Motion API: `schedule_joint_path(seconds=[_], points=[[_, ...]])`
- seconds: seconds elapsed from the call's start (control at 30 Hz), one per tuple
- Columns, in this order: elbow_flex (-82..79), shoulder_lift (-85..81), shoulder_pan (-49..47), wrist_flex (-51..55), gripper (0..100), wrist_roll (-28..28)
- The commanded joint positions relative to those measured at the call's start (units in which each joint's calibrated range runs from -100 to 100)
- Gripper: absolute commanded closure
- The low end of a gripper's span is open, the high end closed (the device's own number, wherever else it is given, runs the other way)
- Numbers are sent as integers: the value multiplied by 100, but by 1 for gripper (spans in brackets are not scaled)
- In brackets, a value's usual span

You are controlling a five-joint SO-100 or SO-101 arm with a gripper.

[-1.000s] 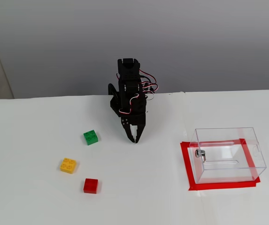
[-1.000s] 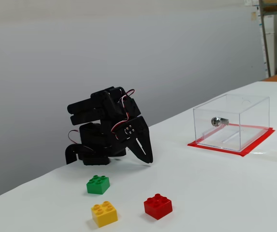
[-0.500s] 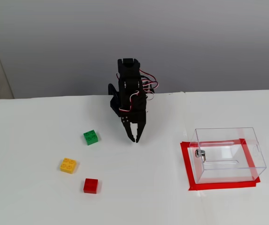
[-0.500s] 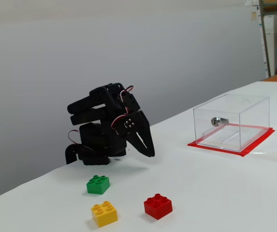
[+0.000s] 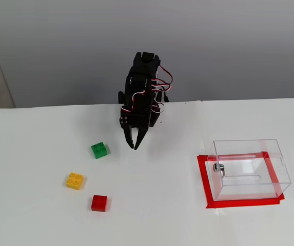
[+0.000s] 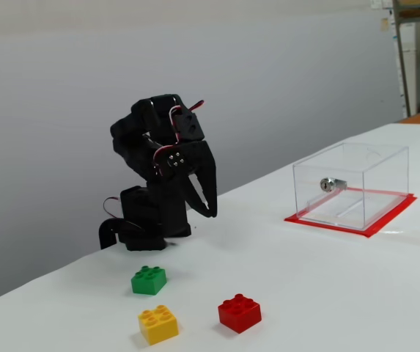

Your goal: Pick the green lego brick and place it into the transparent box

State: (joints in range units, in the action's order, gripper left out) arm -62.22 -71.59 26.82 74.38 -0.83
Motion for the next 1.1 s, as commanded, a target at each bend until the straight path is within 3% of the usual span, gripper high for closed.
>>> schedule_joint_path(seconds=[0.0,0.63,1.07], points=[[870,536,627,-40,99,-16],[2145,1809,3851,160,99,-21],[2090,2708,4339,508,99,-21]])
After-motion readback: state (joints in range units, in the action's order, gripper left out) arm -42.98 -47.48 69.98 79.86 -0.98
